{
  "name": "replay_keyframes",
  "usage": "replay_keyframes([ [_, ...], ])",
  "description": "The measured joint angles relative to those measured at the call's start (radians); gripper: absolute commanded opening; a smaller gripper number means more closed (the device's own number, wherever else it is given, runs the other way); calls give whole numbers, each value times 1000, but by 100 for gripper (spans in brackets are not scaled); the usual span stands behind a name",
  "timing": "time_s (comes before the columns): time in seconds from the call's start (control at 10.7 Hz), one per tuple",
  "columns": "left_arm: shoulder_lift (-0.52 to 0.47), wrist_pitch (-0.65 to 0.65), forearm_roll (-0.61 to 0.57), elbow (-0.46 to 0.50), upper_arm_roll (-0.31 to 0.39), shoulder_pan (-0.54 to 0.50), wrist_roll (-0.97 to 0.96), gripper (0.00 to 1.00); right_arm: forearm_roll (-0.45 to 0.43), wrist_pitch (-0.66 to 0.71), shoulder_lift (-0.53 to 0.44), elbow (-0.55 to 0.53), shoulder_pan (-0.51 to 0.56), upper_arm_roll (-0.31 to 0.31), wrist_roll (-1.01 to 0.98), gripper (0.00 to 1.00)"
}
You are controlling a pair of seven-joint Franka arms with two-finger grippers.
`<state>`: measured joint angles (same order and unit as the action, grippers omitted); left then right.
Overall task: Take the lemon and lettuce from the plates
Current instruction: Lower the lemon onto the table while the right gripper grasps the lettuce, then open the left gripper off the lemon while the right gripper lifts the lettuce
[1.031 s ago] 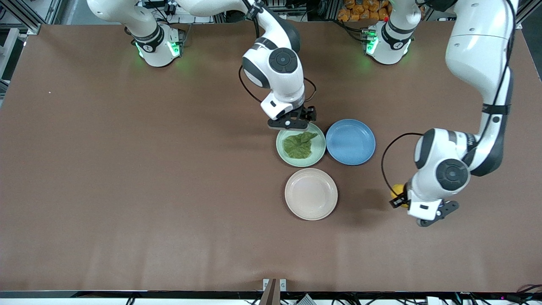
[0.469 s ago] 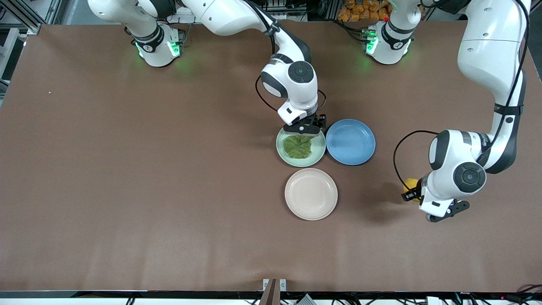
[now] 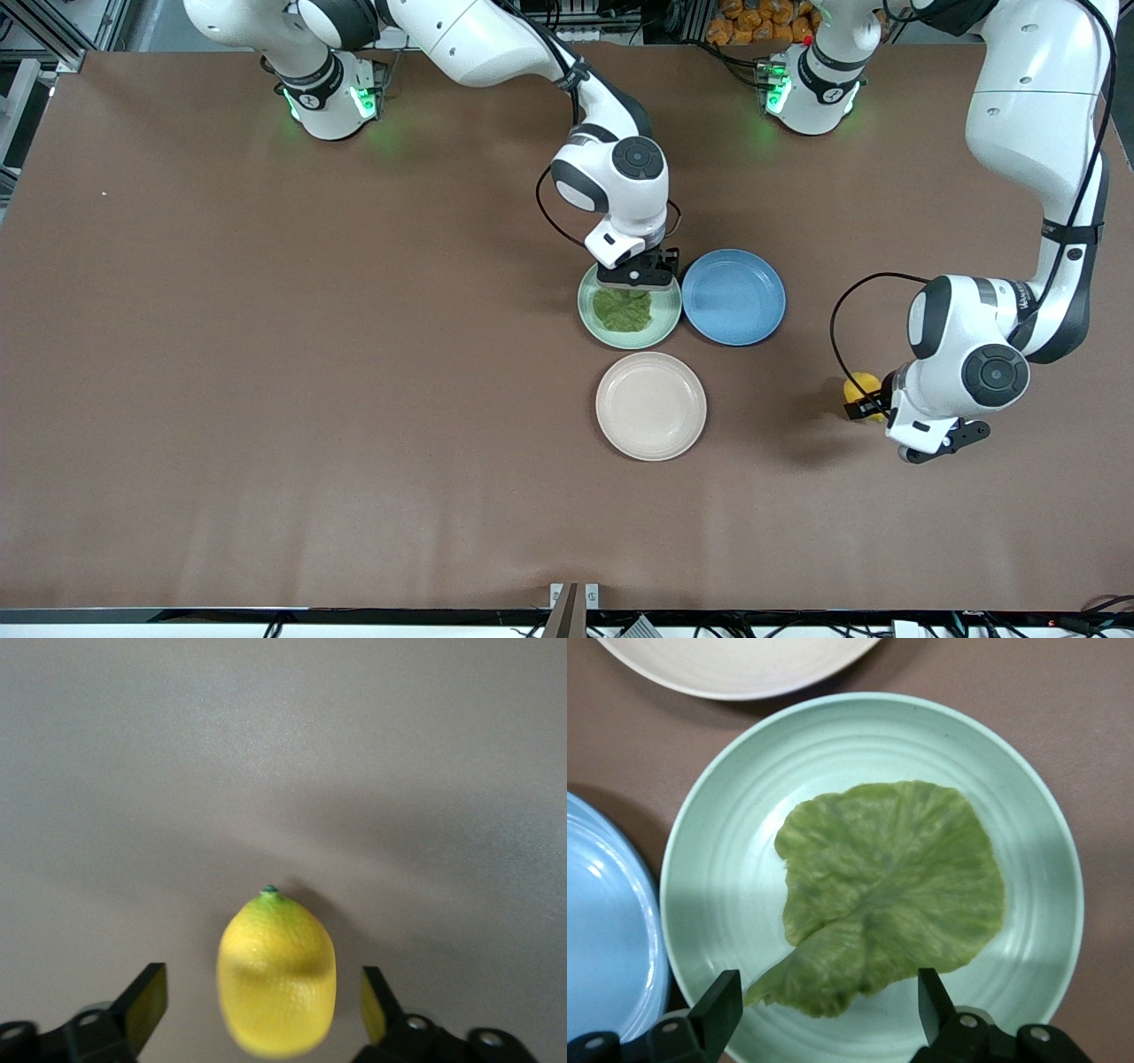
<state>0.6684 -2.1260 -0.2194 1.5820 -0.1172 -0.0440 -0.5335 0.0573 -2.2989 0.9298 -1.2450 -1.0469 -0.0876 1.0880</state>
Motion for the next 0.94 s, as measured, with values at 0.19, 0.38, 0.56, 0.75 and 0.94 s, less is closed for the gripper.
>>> replay_keyframes([
  [0.19, -1, 0, 0, -5, -4, 0, 0, 100, 0, -6, 12, 4, 0, -1, 0, 51],
  [0.38, -13, -1, 2, -11, -24, -3, 0, 100, 0, -17, 20, 5, 0, -4, 1, 11],
  [0.56, -38, -1, 27, -10, -45, -6, 0, 100, 0, -20, 21, 6, 0, -4, 1, 0],
  [0.75, -82, 0, 63, 20, -60, -15, 0, 100, 0, -20, 21, 8, 0, -4, 1, 0],
  [0.94, -161, -11, 116, 96, -75, -35, 0, 100, 0, -19, 21, 11, 0, -5, 1, 0],
])
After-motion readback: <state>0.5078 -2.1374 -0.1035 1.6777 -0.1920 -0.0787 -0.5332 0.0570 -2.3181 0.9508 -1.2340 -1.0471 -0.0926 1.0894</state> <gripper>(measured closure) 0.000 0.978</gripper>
